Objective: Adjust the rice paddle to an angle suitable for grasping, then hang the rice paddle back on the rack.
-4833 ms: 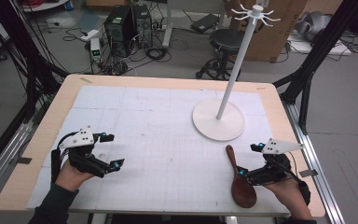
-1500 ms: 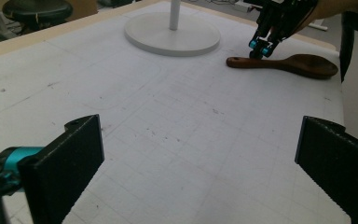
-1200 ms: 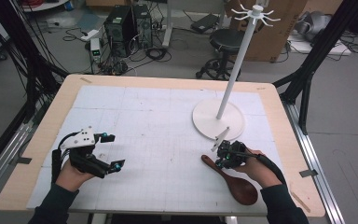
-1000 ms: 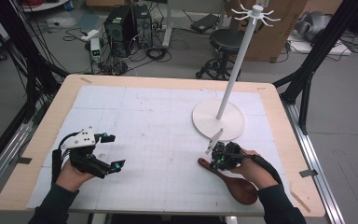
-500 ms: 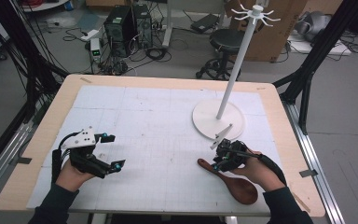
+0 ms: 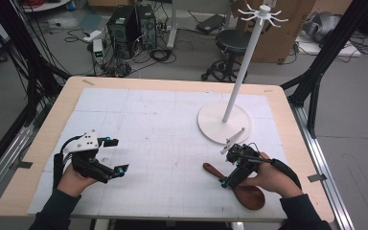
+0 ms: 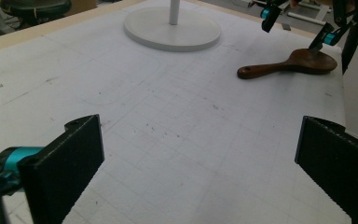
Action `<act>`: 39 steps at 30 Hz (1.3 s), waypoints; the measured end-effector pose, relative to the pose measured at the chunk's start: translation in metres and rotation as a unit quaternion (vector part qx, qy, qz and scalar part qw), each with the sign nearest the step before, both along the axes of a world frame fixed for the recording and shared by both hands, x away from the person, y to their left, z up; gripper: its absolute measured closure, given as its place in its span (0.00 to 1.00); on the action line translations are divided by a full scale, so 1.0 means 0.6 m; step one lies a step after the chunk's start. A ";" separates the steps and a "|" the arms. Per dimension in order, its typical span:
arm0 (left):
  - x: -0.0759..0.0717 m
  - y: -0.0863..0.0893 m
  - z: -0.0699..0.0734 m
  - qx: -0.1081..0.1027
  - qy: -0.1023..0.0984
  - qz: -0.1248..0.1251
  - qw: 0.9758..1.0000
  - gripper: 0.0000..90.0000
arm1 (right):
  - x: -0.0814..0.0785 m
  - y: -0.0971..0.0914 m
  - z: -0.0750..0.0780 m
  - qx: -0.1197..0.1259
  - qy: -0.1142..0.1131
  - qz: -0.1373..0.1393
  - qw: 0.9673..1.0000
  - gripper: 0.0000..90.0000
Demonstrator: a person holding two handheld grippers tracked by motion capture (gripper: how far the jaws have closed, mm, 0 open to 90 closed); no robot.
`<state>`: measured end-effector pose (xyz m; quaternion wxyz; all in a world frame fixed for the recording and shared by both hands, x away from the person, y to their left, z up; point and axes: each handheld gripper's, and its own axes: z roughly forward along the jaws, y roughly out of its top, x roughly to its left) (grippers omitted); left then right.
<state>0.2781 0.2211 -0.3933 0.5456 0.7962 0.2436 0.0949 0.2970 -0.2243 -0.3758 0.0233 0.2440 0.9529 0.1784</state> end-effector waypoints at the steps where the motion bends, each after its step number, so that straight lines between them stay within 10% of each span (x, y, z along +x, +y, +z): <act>1: 0.000 0.000 0.000 0.000 0.000 -0.001 1.000 0.02 | -0.001 -0.001 0.000 -0.004 0.001 -0.006 1.000 0.01; 39: -0.001 0.001 0.001 0.006 0.005 0.006 1.000 0.02 | -0.012 0.001 -0.001 -0.031 -0.005 -0.011 0.999 0.02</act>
